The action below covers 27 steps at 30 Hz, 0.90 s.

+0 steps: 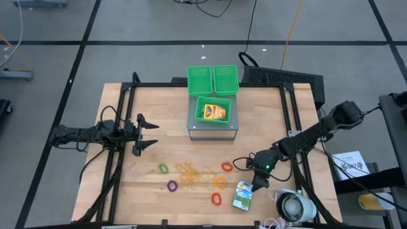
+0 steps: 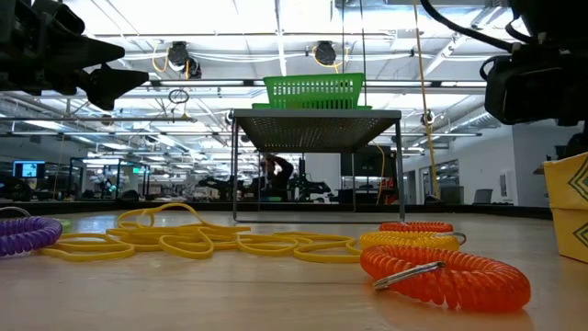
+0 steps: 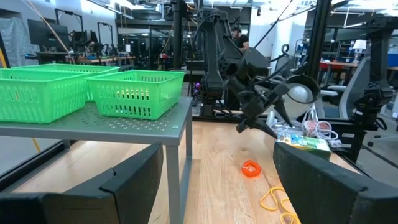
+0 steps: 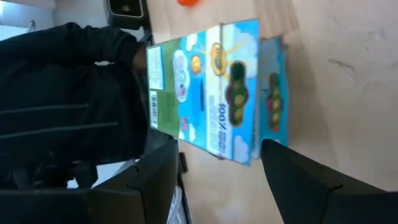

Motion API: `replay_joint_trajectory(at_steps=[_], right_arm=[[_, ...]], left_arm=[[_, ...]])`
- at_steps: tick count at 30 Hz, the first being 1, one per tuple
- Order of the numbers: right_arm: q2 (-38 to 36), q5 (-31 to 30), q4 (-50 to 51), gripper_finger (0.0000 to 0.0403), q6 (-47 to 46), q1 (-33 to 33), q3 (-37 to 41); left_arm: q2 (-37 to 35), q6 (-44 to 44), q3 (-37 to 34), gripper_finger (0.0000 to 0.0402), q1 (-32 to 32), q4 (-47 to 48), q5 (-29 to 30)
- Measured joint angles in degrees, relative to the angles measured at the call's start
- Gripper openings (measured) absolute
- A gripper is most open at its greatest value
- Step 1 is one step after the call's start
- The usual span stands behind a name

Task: Pick & Place Office Desk Supplies
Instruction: Put the crayon box into the bottom green bin on the shelf

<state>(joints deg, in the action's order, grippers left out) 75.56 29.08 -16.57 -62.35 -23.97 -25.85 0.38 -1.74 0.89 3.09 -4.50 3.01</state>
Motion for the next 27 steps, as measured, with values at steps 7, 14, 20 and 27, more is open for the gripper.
replay_joint_trajectory(at_steps=[7,14,20,27], right_arm=[[0.1,-0.5,0.1,0.0203,0.0,0.0,0.0],[0.1,-2.1,0.1,0.0158,0.0,0.0,0.0],[0.1,-2.1,0.1,0.0121,0.0,0.0,0.0],[0.1,-2.0,0.1,0.0083,0.4,0.0,0.0]], left_arm=[[0.0,0.0,0.0,0.031,0.0,0.0,0.0],[0.0,0.0,0.0,0.031,0.0,0.0,0.0],[0.0,0.0,0.0,0.031,0.0,0.0,0.0],[0.0,0.0,0.0,0.031,0.0,0.0,0.0]])
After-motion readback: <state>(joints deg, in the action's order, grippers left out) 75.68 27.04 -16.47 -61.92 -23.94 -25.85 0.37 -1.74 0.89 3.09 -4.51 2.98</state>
